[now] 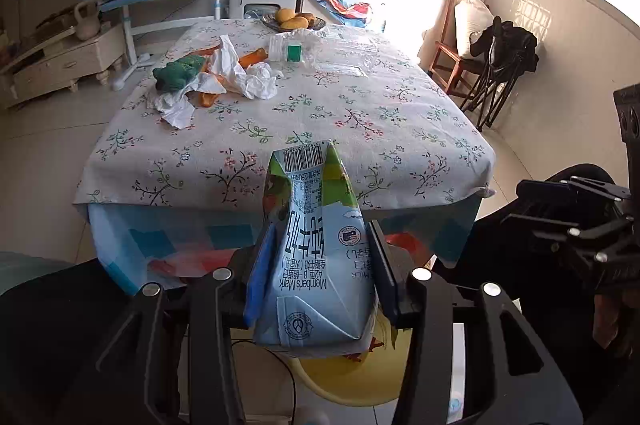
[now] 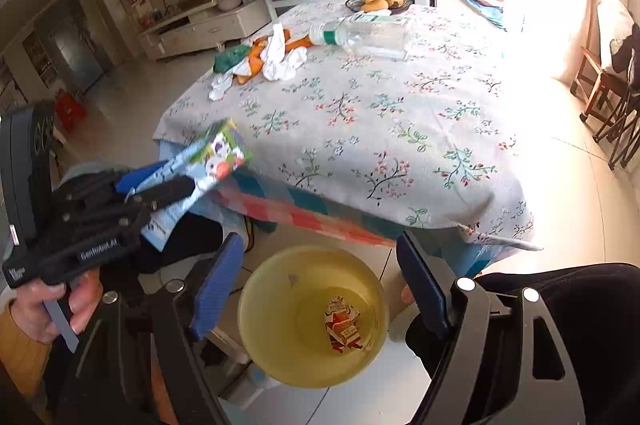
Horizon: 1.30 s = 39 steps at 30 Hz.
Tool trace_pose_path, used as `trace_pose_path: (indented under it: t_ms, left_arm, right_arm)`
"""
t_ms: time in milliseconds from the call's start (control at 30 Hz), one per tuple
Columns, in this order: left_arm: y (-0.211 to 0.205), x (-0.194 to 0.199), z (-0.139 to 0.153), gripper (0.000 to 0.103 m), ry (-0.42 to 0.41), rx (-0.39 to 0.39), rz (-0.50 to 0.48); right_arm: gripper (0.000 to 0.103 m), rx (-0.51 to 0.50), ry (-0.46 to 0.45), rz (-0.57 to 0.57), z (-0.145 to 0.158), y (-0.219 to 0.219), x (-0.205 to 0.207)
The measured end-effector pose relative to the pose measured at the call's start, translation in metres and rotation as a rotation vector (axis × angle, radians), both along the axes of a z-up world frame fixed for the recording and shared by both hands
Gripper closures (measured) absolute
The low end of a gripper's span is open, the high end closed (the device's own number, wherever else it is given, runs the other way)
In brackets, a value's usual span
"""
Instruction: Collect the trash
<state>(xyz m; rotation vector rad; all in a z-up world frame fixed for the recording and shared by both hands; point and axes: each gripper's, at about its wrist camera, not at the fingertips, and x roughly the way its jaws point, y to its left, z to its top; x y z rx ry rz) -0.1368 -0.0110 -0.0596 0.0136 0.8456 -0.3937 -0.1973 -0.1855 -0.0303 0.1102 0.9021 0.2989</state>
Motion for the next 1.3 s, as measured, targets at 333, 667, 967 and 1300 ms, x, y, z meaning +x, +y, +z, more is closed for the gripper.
trace_pose_path:
  t_ms: [333, 667, 967, 1300]
  left_arm:
    - [-0.065, -0.032, -0.056, 0.059, 0.163, 0.214, -0.25]
    - [-0.061, -0.026, -0.064, 0.032, 0.175, 0.255, -0.216]
    - [-0.028, 0.009, -0.049, 0.02, 0.149, 0.173, -0.028]
    - [-0.009, 0.019, -0.05, 0.015, 0.16, 0.137, 0.039]
  right_arm:
    - [0.019, 0.146, -0.05, -0.134, 0.003, -0.024, 0.005]
    - [0.018, 0.043, -0.01, -0.14, 0.007, -0.015, 0.072]
    - [0.016, -0.08, 0.087, -0.131, -0.027, -0.011, 0.19]
    - [0.007, -0.12, 0.091, -0.139, -0.046, -0.011, 0.278]
